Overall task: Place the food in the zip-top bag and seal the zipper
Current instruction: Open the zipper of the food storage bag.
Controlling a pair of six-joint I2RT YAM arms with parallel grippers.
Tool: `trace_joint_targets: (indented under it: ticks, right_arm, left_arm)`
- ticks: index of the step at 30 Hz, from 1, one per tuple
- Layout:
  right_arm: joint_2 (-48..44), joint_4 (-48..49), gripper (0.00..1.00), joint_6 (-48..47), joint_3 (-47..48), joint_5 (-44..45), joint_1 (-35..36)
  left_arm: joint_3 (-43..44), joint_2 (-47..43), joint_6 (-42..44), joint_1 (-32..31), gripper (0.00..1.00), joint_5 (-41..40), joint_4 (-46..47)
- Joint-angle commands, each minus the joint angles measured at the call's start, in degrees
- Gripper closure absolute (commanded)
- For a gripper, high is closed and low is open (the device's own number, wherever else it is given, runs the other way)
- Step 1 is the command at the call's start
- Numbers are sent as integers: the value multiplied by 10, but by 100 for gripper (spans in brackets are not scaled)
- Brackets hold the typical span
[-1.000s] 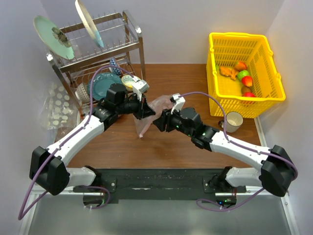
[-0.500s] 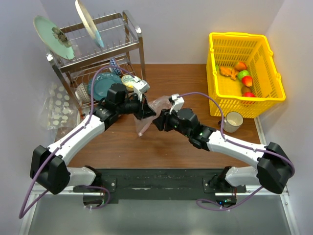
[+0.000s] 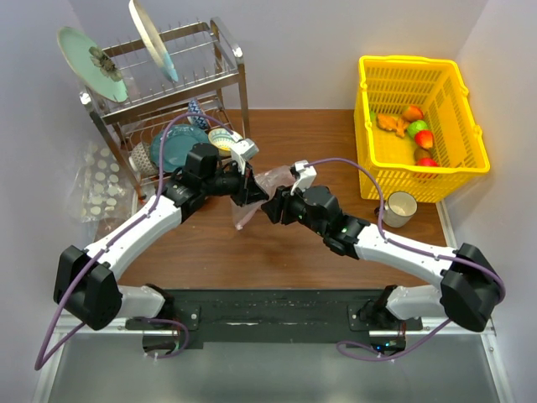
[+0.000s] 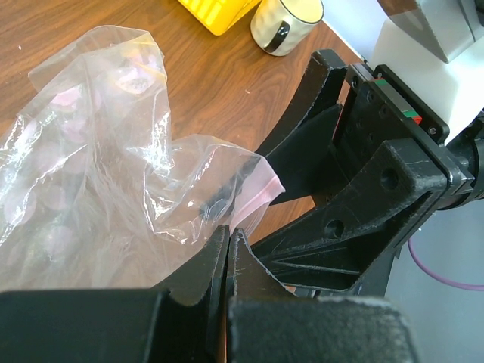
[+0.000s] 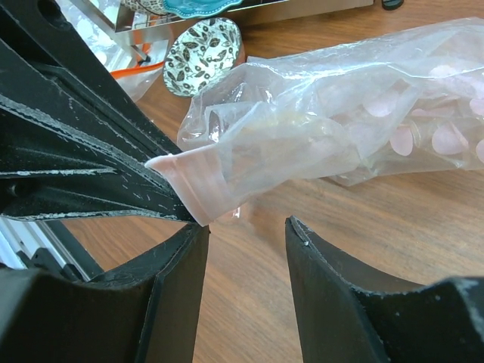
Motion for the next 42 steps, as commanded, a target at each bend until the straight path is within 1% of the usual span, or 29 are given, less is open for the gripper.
trace_joint_targets:
  ticks: [1, 2, 6, 11, 15, 20, 28, 37, 39, 40, 41, 42]
  right_arm:
    - [-6, 40, 50, 4, 16, 25, 3]
    - [-12, 43, 50, 1, 13, 20, 3]
    - [-34, 52, 41, 1, -3, 17, 9]
    - [-46, 59, 39, -1, -13, 24, 12]
    - [-35, 29, 42, -5, 6, 48, 12]
    - [-34, 30, 47, -9, 2, 60, 12]
    - [-12, 28, 49, 1, 9, 80, 13]
    - [-8, 20, 53, 21, 5, 129, 12]
    - [-12, 27, 58, 21, 2, 126, 12]
    - [-14, 30, 64, 15, 2, 123, 12]
    - [-15, 34, 77, 11, 2, 119, 12]
    - [-19, 35, 83, 9, 4, 118, 12]
  left_arm:
    - [26, -4, -11, 3, 100, 14, 18]
    - [26, -6, -11, 3, 100, 6, 17]
    - [22, -12, -11, 3, 100, -4, 20]
    - [22, -13, -13, 3, 100, -1, 22]
    - [22, -14, -14, 3, 100, 1, 23]
    - [21, -19, -16, 3, 100, -4, 23]
    - [14, -34, -25, 6, 100, 9, 40]
    - [8, -50, -27, 7, 100, 7, 51]
    - [9, -50, -28, 7, 100, 7, 51]
    - [9, -50, -28, 7, 100, 6, 51]
    - [9, -50, -28, 8, 100, 4, 50]
    - [9, -51, -27, 8, 100, 1, 49]
